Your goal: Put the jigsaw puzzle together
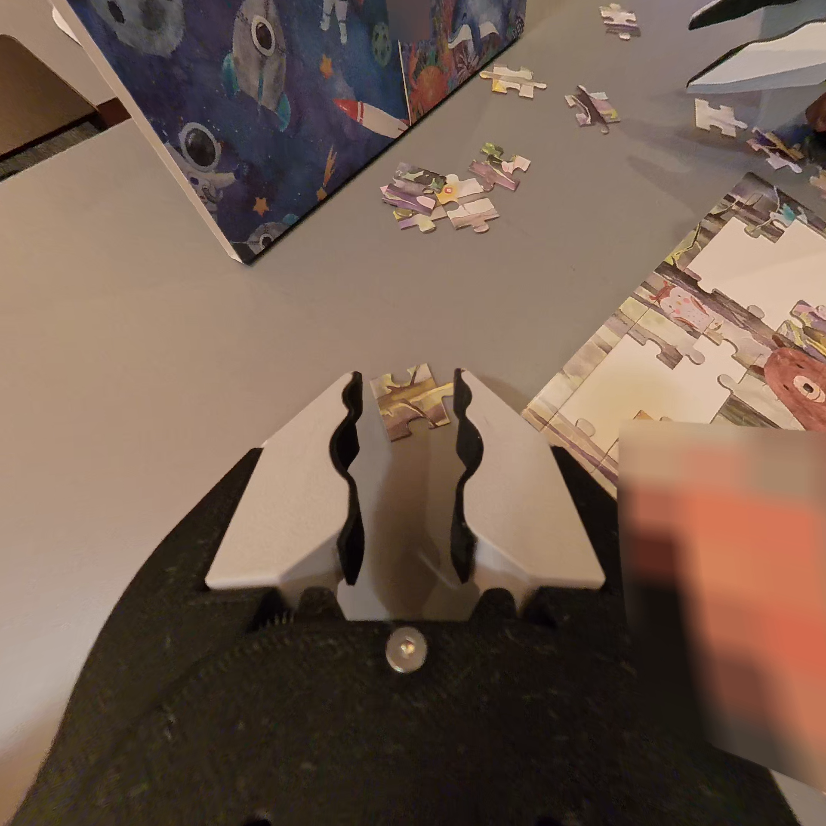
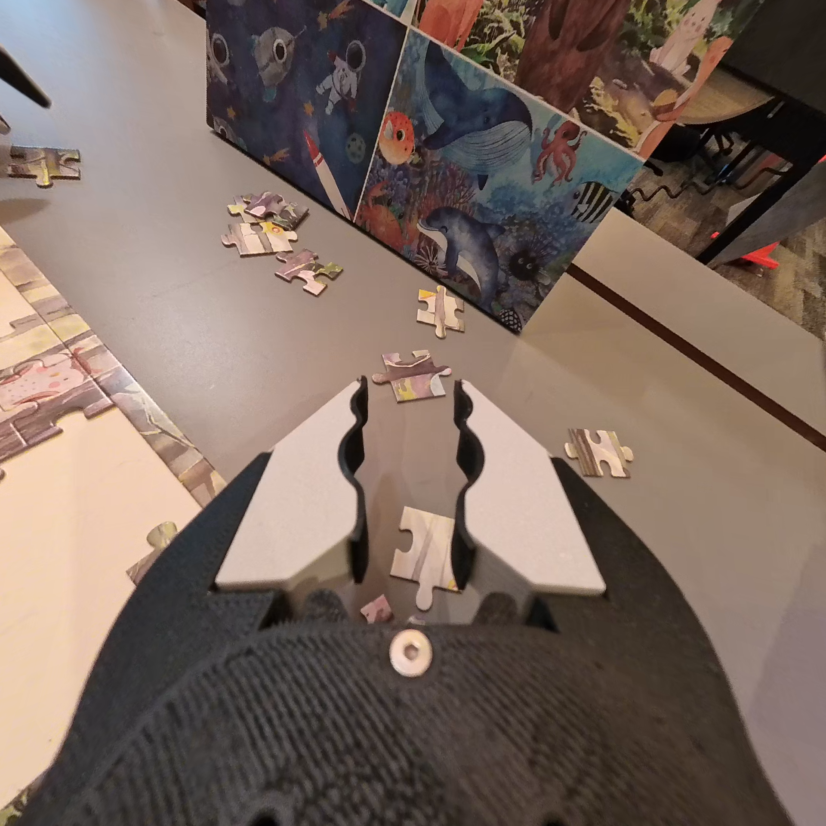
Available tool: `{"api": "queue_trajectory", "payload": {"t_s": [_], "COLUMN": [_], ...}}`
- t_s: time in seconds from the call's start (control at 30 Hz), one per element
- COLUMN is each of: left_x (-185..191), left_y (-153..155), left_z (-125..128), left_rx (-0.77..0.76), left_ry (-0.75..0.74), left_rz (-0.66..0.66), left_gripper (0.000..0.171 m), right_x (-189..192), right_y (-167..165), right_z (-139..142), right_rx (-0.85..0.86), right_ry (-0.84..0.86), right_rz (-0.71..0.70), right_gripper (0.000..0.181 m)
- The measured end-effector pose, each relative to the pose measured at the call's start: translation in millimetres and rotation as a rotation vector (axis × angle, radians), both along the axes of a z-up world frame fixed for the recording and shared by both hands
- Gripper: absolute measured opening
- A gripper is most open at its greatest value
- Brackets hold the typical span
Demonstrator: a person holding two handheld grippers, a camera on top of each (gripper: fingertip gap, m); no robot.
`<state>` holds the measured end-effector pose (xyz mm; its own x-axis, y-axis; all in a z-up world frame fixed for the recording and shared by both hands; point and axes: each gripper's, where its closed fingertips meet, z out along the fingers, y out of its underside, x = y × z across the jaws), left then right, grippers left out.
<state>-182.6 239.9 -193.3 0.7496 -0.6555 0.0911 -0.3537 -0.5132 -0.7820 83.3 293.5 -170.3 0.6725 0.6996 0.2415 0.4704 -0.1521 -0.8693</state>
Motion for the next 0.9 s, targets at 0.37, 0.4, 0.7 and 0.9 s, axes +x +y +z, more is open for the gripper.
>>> {"api": "queue_trajectory", "payload": {"t_s": [0.37, 0.4, 0.7, 0.9], "left_x": [-70, -79, -89, -88], "left_y": [22, 24, 24, 24], "left_z": [24, 26, 37, 35], "left_rx": [0.214, 0.239, 0.332, 0.319], "left_ry": [0.34, 0.406, 0.562, 0.551], "left_rz": [0.224, 0.25, 0.266, 0.263], "left_gripper": [0.063, 0.067, 0.064, 0.064], "right_x": [0, 0, 0, 0], "right_y": [-1, -1, -1, -1], "right_z": [2, 3, 4, 3], "right_rx": [0.009, 0.01, 0.017, 0.017], "right_ry": [0.011, 0.013, 0.017, 0.013], "right_rz": [0.006, 0.006, 0.002, 0.001], "right_gripper": [0.037, 0.037, 0.037, 0.037]}}
